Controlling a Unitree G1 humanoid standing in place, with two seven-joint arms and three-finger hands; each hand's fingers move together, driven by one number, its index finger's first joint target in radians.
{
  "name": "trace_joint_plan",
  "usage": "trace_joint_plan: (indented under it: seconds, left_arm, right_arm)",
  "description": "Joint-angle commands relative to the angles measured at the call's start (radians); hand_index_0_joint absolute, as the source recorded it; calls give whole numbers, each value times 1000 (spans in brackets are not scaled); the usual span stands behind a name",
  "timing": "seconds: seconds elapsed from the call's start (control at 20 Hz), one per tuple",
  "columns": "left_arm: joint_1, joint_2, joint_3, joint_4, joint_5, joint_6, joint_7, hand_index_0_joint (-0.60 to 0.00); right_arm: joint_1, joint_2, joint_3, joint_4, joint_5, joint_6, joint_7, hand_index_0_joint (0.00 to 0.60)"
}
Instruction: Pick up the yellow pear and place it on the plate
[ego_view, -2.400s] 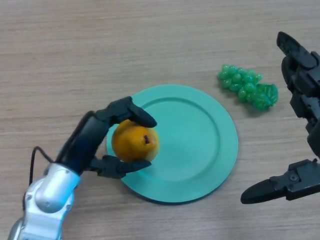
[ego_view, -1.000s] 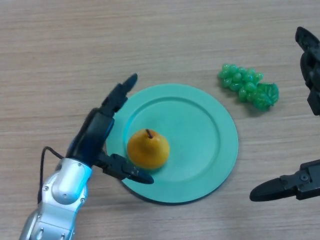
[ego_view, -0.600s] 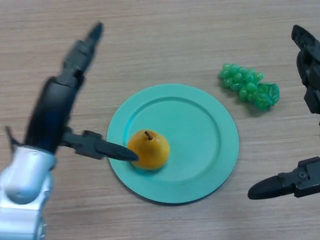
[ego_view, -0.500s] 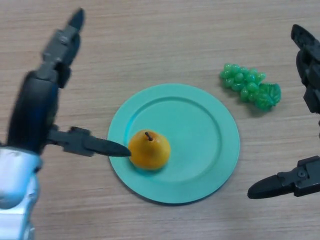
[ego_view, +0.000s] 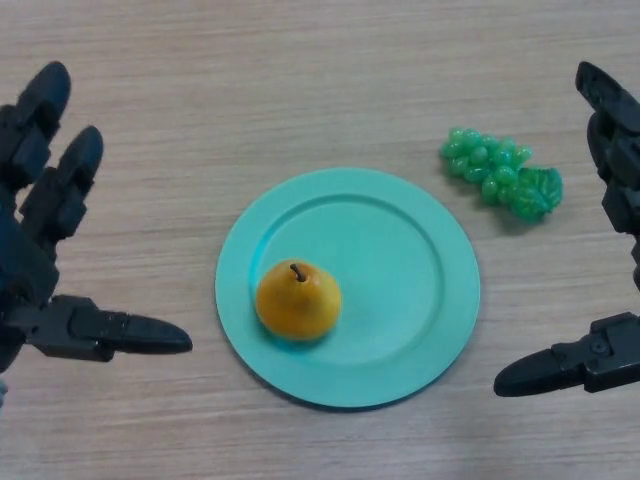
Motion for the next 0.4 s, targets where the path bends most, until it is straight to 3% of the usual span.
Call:
trace_joint_plan:
  seconds: [0.05, 0.15, 0.4]
  left_arm:
    - [2, 31, 47, -56, 6, -139, -58, 0]
    - [17, 18, 42, -52, 29, -156, -85, 0]
    - [0, 14, 12, -104, -14, -105, -51, 0]
  right_arm:
    - [-19, -16, -13, -50, 43, -127, -14, 0]
    - [-22, -18, -14, -49, 37, -130, -11, 0]
    - [-21, -17, -30, -67, 52, -117, -15, 0]
